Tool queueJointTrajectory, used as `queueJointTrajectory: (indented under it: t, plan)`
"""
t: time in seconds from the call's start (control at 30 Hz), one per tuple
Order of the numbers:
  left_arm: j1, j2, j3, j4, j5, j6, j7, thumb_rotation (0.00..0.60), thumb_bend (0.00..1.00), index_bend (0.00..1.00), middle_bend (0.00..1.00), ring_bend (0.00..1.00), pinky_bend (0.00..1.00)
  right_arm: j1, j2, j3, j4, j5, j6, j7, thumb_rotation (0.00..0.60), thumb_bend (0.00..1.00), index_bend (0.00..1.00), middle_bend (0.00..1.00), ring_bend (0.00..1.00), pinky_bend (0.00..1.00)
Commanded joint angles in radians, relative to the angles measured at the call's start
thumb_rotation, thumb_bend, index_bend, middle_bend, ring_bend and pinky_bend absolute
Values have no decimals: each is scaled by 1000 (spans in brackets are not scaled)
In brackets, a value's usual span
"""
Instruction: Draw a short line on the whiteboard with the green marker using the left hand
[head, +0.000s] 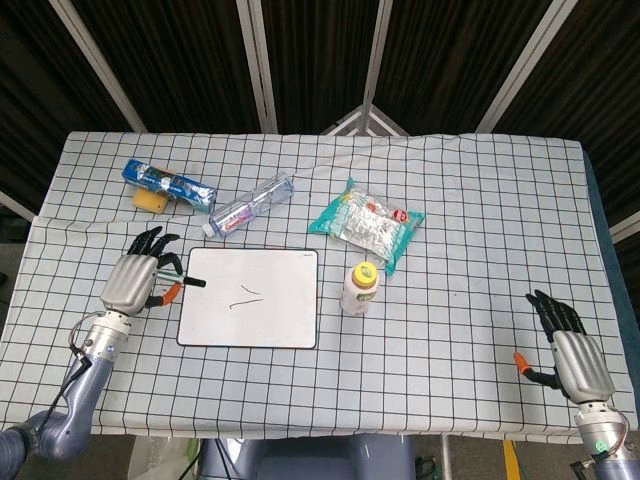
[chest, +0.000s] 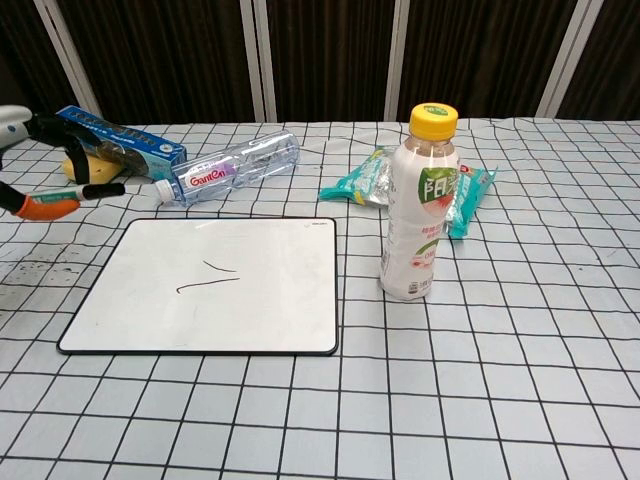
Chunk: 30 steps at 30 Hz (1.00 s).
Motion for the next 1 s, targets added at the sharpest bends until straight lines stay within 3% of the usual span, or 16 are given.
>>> queueJointTrajectory:
  t: [0.03, 0.23, 0.4, 0.57, 0.77, 1.0]
  plan:
    - [-22, -70, 15, 85, -56, -30, 87, 600, 498, 670, 139, 0, 46, -1, 0, 0, 0, -1, 1, -1, 600, 351, 0, 0, 0, 0]
    - [-35, -142, 14, 165, -84, -38, 136, 600, 448, 633, 114, 0, 35, -1, 1, 1, -2, 2, 1, 1, 600, 351, 0, 0, 0, 0]
    - [-38, -166, 15, 194, -109, -51, 169, 600, 339, 513, 14, 0, 1, 0, 2, 0, -1, 1, -1, 3, 600, 351, 0, 0, 0, 0]
    - [-30, -154, 12, 171, -142, -60, 185, 600, 261, 370, 0, 0, 0, -1, 3, 0, -1, -1, -1, 4, 600, 351, 0, 0, 0, 0]
    - [6, -92, -4, 65, -155, -27, 134, 600, 251, 295, 0, 0, 0, -1, 4, -1, 0, -1, -1, 5, 600, 351, 0, 0, 0, 0]
    - [124, 76, 37, -167, -28, 137, 13, 600, 185, 40, 0, 0, 0, -2, 6, 0, 5, -5, 4, 3, 600, 351, 0, 0, 0, 0]
